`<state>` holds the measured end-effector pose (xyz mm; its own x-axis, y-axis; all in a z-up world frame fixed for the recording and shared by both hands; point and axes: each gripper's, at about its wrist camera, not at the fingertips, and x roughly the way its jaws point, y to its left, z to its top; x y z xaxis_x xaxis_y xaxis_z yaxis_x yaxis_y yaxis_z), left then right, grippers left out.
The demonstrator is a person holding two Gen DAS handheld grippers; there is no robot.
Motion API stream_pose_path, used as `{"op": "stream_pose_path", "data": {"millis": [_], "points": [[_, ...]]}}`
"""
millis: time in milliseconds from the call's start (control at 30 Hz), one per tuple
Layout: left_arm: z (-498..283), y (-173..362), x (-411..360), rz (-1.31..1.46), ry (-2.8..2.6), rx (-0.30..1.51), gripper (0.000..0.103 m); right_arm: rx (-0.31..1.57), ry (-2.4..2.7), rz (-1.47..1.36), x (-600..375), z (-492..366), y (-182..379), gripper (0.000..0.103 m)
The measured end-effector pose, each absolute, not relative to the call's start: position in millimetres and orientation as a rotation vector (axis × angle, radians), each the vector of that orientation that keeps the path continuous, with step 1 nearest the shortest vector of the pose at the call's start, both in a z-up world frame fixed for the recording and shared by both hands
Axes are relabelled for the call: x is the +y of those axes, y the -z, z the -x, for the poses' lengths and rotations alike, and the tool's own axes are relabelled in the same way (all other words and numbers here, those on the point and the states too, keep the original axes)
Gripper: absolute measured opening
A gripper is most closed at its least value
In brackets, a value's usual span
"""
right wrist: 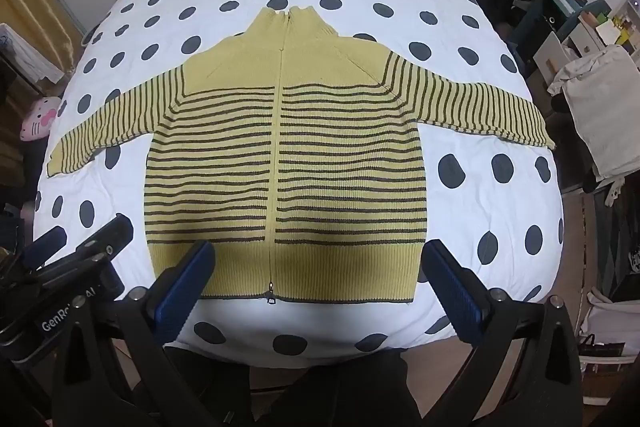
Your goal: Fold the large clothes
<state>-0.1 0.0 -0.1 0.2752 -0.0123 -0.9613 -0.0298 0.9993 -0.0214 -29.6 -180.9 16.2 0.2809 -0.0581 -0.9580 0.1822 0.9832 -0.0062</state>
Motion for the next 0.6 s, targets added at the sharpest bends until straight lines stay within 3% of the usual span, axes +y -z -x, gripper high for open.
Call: {"op": "stream_pose_path", "data": {"millis": [600], "points": [[-1,0,2,0.039,-0.011,1.295,0.094,1.267,0.162,-0.104,-178,30,-20,0.103]]}}
